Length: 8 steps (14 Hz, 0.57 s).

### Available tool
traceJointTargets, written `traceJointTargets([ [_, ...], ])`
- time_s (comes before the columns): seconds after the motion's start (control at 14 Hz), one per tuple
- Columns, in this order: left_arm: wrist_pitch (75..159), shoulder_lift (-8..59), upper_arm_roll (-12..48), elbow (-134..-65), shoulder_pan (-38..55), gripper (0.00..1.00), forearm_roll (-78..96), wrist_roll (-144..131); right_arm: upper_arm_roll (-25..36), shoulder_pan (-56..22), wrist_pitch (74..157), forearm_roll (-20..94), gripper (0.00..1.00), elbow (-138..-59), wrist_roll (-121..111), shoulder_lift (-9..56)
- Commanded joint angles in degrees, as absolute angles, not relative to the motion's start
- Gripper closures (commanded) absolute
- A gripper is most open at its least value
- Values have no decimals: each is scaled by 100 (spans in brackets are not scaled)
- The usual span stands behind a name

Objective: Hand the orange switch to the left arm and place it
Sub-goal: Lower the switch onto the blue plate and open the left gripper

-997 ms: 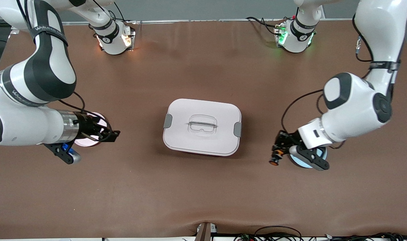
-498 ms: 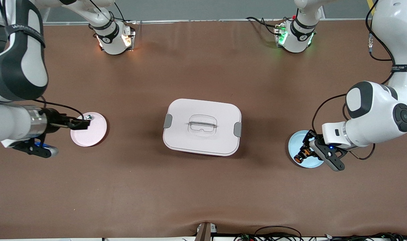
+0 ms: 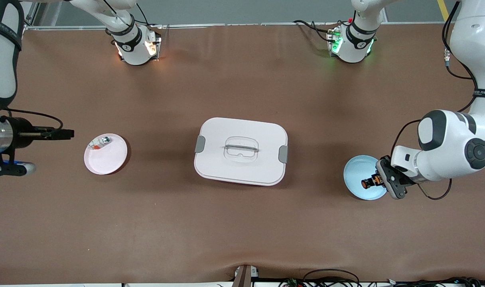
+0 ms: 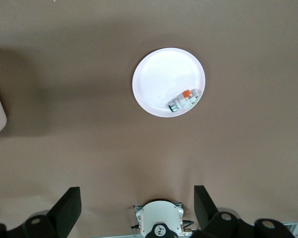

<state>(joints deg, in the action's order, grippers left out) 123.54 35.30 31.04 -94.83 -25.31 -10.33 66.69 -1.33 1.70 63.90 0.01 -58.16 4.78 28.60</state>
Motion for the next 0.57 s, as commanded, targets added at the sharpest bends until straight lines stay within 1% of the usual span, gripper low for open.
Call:
traceJointTargets([
  [0.0, 12497, 3813, 3164, -9474, -2575, 100, -1632, 7101, -237, 176, 6337, -211, 0, -5941, 387, 2733],
  [0.14, 12996, 3876, 3173, -9780, -2593, 100, -1871, 7355, -237, 158, 6398, -193, 0, -6038, 395, 2699],
  [0.28, 13550, 3867, 3164, -10255, -2697, 100, -1898, 7506, -255, 141, 6573, -132, 0, -6265, 413, 2567],
  [0.36, 13692, 3858, 3173, -10396, -2759, 100, -1968, 7515, -264, 141, 6713, -97, 0, -6432, 413, 2471],
  [0.5, 13755, 3876, 3164, -10450, -2769, 100, -2301, 7550, -264, 132, 6907, -35, 0, -6687, 439, 2295],
])
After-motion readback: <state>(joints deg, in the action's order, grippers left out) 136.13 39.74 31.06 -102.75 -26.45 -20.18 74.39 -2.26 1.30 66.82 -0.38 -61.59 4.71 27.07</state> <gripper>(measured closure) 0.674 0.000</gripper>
